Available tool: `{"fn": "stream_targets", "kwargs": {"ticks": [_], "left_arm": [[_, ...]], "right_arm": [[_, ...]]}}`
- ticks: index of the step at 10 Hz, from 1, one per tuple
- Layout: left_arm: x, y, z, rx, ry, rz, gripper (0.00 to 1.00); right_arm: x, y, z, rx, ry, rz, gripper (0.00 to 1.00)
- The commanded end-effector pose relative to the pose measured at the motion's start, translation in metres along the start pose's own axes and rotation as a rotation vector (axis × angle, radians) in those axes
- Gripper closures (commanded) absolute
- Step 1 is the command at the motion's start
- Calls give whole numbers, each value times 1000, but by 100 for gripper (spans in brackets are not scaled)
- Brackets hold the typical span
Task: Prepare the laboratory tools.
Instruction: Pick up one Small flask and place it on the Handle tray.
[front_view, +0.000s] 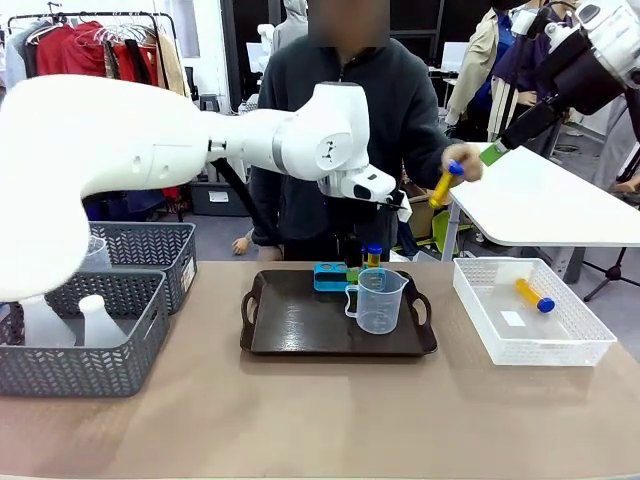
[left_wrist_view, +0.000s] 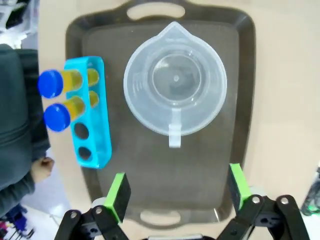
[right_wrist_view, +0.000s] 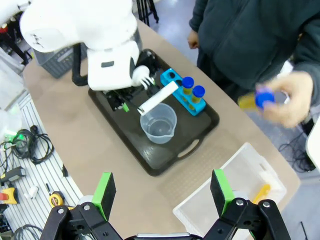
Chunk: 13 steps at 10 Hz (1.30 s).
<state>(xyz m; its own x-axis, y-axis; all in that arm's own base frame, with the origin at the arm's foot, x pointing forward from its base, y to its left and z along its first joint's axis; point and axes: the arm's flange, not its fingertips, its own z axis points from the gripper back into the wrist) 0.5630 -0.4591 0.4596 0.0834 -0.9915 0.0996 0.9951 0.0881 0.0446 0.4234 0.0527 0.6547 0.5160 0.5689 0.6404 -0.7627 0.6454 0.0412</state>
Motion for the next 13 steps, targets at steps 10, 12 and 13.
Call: {"fn": "stream_targets", "kwargs": {"ticks": [10, 12, 13], "left_arm": [[-154, -54, 164, 268, 10, 461, 0], [-182, -61, 182, 315, 15, 599, 0], [-191, -64, 187, 328, 12, 646, 0]], "right_arm": [[1, -1, 1, 10, -12, 10, 0], [1, -1, 1, 10, -12, 10, 0], [1, -1, 1, 10, -12, 10, 0]]}}
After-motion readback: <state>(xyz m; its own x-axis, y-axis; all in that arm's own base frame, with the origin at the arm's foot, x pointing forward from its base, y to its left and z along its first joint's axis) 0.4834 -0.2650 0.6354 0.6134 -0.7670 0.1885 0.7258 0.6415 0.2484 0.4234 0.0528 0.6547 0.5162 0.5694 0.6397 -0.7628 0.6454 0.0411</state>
